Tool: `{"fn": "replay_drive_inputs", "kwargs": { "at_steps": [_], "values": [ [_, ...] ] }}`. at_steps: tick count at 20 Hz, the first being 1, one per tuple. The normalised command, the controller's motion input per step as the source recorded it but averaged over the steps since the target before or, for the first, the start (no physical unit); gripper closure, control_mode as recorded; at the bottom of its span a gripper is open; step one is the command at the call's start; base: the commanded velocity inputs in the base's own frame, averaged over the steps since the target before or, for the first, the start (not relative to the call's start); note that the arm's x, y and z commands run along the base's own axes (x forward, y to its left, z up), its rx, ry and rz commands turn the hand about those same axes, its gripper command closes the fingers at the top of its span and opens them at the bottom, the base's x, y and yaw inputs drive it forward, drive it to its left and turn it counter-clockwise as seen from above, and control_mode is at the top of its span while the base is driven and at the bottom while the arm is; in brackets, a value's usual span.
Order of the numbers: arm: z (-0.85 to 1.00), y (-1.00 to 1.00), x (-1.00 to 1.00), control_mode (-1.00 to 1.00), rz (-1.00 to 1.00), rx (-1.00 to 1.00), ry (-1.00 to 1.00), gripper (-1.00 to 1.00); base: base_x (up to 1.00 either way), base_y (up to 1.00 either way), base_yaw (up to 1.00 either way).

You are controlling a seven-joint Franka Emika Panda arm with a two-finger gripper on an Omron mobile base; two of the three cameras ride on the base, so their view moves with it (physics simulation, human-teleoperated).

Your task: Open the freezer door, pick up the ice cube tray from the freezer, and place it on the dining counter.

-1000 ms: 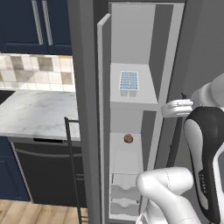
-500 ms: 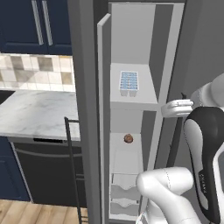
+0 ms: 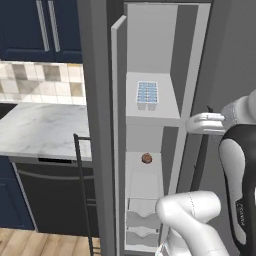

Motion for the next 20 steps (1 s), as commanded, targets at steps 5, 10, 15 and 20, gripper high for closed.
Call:
{"fn": "replay_drive_inputs", "kwargs": {
  "at_steps": [5,10,15,20],
  "values": [
    [0.01,0.07,-0.01,-1.00,-0.10,0.26,-0.04,-1.00,0.00,0.00,0.00],
    [0.00,0.16,0.00,-1.00,-0.22,0.26,-0.05,-1.00,0.00,0.00,0.00],
    [0.00,0.25,0.00,-1.00,-0.32,0.20,-0.06,-1.00,0.00,0.00,0.00],
    [0.09,0.06,0.00,-1.00,-0.37,0.22,-0.02,-1.00,0.00,0.00,0.00]
  ]
}}
